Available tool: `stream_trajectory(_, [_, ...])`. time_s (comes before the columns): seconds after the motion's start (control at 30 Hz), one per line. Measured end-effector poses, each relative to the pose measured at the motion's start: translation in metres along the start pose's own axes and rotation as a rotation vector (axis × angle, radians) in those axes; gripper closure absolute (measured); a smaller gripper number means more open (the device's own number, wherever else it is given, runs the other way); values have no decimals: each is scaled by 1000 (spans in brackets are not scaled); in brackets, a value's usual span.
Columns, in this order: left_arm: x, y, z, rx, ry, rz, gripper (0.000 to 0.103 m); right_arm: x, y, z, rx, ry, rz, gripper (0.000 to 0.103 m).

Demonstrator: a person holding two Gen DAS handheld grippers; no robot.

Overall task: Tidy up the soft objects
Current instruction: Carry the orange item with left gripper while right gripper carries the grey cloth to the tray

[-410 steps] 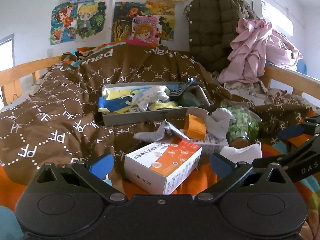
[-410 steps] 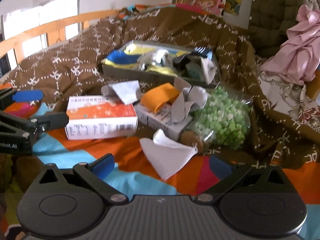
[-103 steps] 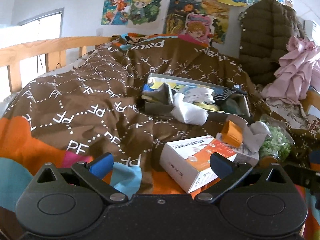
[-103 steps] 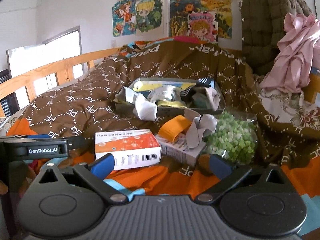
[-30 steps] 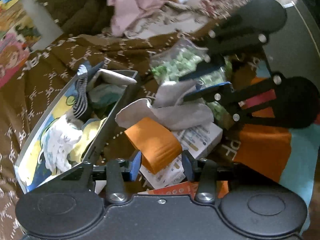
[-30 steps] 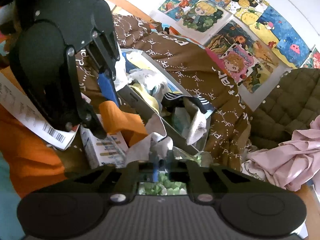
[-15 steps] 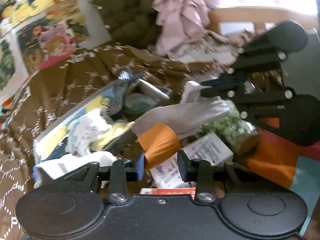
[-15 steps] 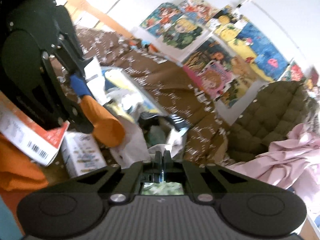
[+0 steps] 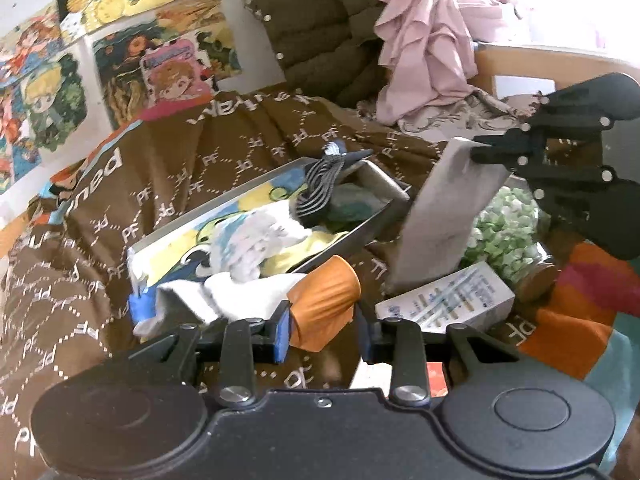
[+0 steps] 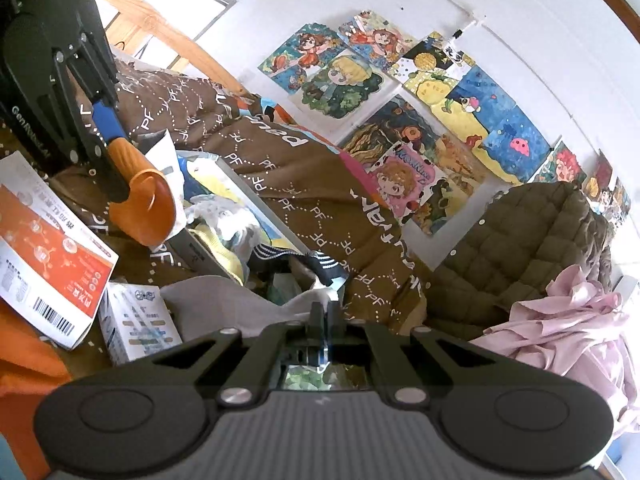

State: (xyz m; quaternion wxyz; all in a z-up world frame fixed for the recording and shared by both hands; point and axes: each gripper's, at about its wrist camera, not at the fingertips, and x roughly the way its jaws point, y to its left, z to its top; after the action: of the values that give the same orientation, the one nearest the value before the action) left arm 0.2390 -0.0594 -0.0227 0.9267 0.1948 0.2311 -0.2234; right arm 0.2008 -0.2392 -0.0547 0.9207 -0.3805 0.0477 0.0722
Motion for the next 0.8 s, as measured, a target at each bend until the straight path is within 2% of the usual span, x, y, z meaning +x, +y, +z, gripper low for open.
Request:
stream_trajectory(0.17, [0,3,-5,-24,-20,1,69,0,4,7,-26,-23,-3,102])
stream_trajectory(0.27, [-3,5,-5,-23,-48,10,71,4,10,19,-92,-78,8,102])
stream_trajectory(0.37, [1,11,-6,-7,-41,24,73,19,20,33,-139,-121,44,102])
stream_trajectory(0.57, [12,44,-11,-14,-27,73,77,62,26,71,-97,-177,97,102])
stream_trajectory(0.63, [14,55,-9,-20,-48,89,91,77,24,87,-77,-189,107,102])
stream_trajectory(0.8, [35,80,-6,-66,-68,122,92,113,24,114,-63,-186,135,102])
